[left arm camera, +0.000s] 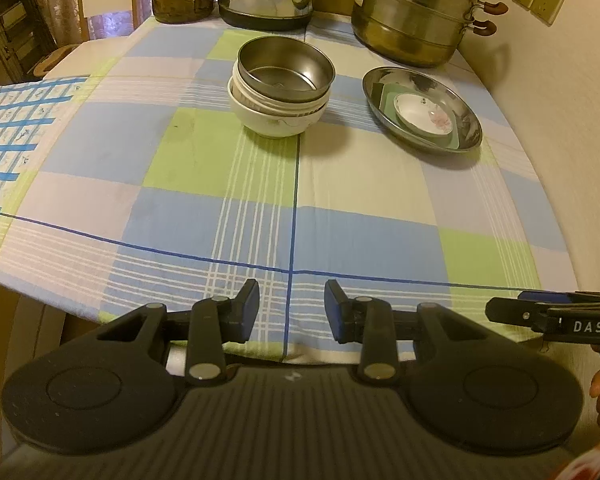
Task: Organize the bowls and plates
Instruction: 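Move both grippers toward the stacked bowls, then close both grippers on the rim of the stacked bowls, then lift the bowl stack with both grippers and carry it toward the steel plate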
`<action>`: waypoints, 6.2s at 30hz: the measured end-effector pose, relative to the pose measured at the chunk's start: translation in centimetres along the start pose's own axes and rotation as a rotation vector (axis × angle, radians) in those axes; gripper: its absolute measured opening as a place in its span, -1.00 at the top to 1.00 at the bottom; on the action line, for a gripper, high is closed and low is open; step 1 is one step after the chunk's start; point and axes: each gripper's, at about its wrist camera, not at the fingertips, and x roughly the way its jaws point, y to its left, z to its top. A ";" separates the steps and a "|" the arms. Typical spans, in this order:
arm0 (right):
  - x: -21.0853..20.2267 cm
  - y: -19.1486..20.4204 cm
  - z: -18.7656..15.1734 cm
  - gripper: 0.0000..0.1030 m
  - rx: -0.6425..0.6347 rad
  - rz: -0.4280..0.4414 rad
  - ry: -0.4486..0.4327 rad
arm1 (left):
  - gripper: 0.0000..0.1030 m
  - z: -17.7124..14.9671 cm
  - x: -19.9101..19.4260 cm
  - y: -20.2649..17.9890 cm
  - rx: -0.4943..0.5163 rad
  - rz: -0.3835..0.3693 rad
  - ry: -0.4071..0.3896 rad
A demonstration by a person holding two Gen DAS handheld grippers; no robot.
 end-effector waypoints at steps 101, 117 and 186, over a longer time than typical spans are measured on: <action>16.5 8.5 20.2 0.78 0.144 0.037 -0.202 | 0.89 22.2 15.5 7.3 0.187 -0.080 -0.053; 16.6 8.7 20.3 0.64 0.145 0.005 -0.178 | 0.67 22.1 15.9 8.3 0.143 -0.097 -0.023; 18.7 9.4 20.0 0.63 0.190 -0.074 -0.136 | 0.66 21.0 17.0 7.4 0.126 -0.090 -0.017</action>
